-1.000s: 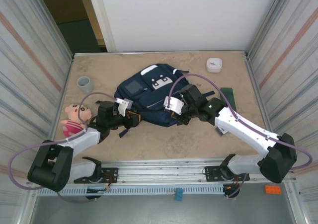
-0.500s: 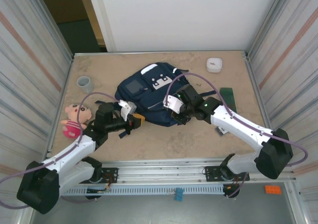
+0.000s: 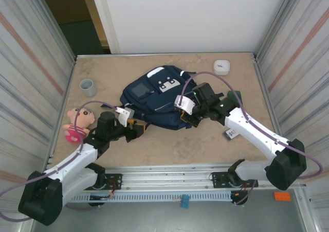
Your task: Pack the student bag
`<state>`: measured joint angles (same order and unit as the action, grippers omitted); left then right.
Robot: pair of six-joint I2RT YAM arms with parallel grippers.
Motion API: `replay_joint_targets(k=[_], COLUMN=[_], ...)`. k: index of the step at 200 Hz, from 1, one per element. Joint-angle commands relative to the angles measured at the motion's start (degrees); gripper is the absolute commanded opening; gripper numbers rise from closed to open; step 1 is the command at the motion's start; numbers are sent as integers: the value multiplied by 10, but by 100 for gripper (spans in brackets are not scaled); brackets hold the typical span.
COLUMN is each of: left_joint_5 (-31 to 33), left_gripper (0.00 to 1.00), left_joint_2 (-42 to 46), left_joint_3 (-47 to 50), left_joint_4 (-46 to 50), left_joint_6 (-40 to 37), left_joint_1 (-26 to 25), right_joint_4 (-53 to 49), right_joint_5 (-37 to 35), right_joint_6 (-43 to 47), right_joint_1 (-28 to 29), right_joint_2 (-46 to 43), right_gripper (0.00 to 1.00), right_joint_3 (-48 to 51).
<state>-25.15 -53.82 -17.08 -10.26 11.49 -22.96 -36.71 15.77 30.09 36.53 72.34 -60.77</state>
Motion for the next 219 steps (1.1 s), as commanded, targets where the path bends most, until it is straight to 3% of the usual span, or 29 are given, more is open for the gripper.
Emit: replay_joint_targets(k=[1,83,127,171,219], left_joint_5=[10,-61,-98,-121,-124], left_gripper=[70,71,45,19,2], left_joint_2=[-30,-160,-181,-152,-122], left_joint_3=[12,-8,-8,-3,-1], left_joint_4=[-102,-237,-301,-279,-249], left_joint_6=[14,-67,-59,-68,-66], left_joint_1=[1,1,1,1,1], right_joint_4=[-28,-55,-57,-56,-39], right_joint_5=[84,105,105,97,81], right_joint_6=[52,74,75,75,58], right_joint_1=[-10,-26,-27,-30,-30], right_joint_2=[-22,2,4,9,11], right_gripper=[0,0,0,0,0], right_joint_3=[-41,-69,-68,-62,-56])
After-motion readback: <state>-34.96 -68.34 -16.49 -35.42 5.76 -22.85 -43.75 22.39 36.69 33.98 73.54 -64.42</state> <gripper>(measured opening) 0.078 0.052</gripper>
